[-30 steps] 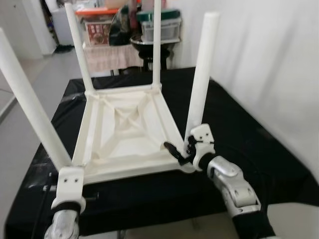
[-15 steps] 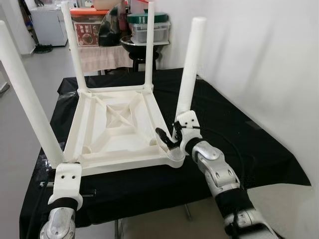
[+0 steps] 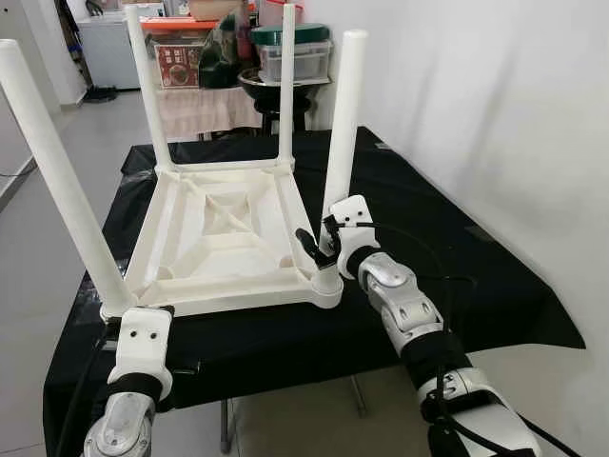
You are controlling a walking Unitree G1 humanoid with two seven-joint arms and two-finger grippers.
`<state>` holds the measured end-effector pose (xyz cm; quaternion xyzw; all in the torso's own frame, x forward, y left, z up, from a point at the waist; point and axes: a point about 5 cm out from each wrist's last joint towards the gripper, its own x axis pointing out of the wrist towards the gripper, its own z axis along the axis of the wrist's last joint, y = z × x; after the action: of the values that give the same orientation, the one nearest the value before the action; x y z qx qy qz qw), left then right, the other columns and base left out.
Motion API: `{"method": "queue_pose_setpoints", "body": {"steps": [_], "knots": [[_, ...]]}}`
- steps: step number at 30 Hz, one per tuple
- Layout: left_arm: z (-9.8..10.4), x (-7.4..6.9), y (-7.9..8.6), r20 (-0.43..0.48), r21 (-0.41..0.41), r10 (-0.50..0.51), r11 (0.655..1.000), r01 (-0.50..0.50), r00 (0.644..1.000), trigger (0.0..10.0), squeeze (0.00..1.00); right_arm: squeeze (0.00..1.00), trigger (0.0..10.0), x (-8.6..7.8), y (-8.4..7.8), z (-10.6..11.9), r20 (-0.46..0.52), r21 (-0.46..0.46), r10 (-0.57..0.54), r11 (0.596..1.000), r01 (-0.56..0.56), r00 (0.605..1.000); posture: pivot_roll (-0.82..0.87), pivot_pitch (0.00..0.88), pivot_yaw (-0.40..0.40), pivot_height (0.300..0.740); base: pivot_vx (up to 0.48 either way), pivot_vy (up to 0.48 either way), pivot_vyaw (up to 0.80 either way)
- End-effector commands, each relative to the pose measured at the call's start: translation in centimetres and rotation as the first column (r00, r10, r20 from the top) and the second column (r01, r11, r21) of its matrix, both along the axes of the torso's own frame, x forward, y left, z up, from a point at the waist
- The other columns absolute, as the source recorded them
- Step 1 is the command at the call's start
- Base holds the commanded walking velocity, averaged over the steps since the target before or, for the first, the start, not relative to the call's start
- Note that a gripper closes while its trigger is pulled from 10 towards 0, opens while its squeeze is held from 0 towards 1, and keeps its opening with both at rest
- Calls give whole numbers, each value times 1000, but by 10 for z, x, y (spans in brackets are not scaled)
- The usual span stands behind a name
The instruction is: Building children table
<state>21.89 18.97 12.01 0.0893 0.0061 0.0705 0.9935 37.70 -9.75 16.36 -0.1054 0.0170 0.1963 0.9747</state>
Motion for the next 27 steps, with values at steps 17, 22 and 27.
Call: {"method": "queue_pose_setpoints", "body": {"steps": [17,22,27], "knots": [[3,-6,2,27,-33,-32,999,33,999,10000,1000,0,10000,-20,-7,-21,-17,84,32,996,-30,999,-12,0,-13,740,0,0,0],[4,-4,1,33,-37,-50,998,51,998,10000,1000,0,10000,-21,-21,-21,-12,69,-19,997,20,1000,-15,0,-12,740,0,0,0],[3,-3,0,35,-42,-60,997,62,998,10000,1000,0,10000,-20,-28,-23,-18,71,-65,995,66,998,-17,0,-9,740,0,0,0]]}}
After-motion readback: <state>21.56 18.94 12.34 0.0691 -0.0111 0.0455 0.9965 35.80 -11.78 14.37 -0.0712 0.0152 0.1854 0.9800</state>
